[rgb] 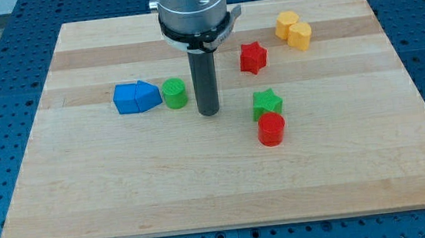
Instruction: Slide the green circle close to the triangle
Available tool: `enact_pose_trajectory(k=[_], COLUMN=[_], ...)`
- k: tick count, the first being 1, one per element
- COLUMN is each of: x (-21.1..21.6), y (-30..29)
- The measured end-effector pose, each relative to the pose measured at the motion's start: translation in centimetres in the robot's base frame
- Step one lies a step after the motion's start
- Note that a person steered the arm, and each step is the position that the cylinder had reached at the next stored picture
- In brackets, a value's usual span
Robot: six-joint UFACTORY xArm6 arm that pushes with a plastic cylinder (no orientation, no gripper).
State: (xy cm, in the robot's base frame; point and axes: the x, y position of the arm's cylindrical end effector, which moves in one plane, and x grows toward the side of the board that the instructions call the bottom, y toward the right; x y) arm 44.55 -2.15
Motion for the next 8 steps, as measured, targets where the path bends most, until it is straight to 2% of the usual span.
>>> enact_pose_trajectory(k=[6,8], x=[-1.4,-1.4], y=[-3.4,-2.8])
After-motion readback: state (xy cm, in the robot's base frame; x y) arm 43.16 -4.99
